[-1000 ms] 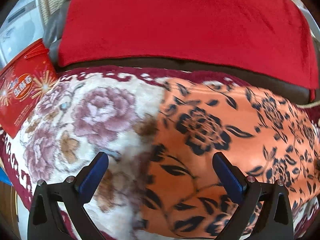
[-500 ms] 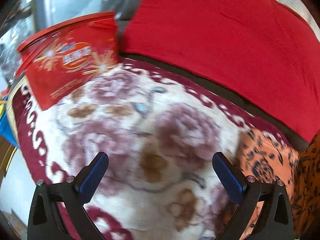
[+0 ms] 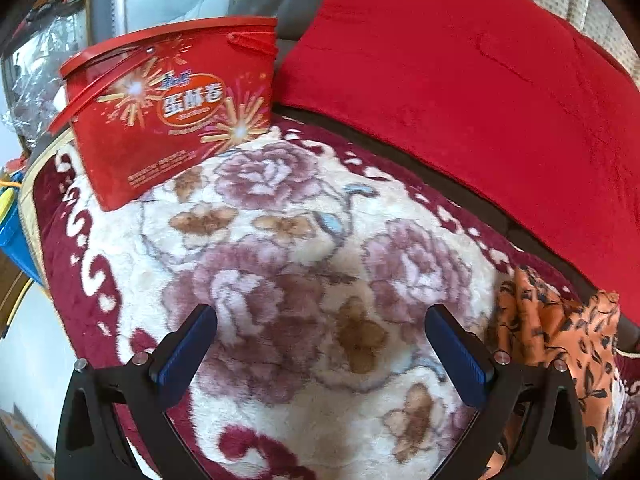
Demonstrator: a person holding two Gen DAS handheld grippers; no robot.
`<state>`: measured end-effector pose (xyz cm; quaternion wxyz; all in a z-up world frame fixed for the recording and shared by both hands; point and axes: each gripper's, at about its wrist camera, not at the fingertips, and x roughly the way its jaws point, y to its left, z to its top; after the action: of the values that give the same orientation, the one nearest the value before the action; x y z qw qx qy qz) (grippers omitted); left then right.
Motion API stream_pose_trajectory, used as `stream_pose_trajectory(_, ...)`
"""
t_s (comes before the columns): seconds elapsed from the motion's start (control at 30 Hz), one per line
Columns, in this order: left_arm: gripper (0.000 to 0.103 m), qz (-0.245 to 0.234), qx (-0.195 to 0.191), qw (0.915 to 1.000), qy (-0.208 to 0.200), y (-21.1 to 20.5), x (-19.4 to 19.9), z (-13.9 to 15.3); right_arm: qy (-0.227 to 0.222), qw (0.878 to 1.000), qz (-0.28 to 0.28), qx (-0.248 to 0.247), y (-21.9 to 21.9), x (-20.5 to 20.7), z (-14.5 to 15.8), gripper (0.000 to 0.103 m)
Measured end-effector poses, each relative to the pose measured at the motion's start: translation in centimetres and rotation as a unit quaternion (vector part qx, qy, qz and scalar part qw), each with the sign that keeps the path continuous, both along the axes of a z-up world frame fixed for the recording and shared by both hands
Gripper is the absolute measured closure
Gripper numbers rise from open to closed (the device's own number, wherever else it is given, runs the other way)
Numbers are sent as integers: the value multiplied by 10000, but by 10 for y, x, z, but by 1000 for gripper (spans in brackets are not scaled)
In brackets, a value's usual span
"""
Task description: Fold small clothes
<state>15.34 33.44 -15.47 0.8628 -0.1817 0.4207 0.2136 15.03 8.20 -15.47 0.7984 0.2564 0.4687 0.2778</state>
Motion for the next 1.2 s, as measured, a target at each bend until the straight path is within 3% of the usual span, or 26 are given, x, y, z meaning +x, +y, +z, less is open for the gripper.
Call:
stream_pose_trajectory(0.03,0,-60,-26,10000,-40,-3,1,1,-19,9991,274,331,-3,-2,5,21)
stream_pose_trajectory(0.1,0,-252,-40,9994,-213,-14,0,8,-88,9966,619,544,-9,-9,15,21)
stream_pose_trajectory(0.2,0,-663,-12,9966,-484,-37,-4,18,-413,9961,429,655,-43,-21,30,22)
stream_pose_trajectory(0.3,0,-1307,-56,9898,-563,-71,-6,21,-866,9956,-124,340,-82,-38,47,33)
stream_pose_trajectory(0.37,0,-1675,58,9848,-458,-97,-5,17,-913,9948,-432,-82,-107,-40,47,46)
stream_pose_trajectory(0.43,0,-1853,332,9818,-246,-120,-4,8,-852,9940,-632,-265,-117,-35,41,49)
stream_pose_trajectory(0.57,0,-1786,1292,9730,692,-148,10,-40,-439,9927,-554,-974,-120,-30,3,57)
stream_pose_trajectory(0.63,0,-1771,1191,9730,880,-144,14,-55,-360,9919,-553,-1082,-121,-29,-11,59)
stream_pose_trajectory(0.77,0,-1678,679,9805,759,-125,13,-51,-305,9946,-456,-887,-125,-14,-1,60)
stream_pose_trajectory(1.0,0,-1700,988,9774,777,-135,14,-52,-516,9907,-690,-1053,-109,62,18,60)
stream_pose_trajectory(1.2,0,-1719,886,9778,808,-133,17,-55,-8,9877,-1064,-1145,-96,134,-21,60)
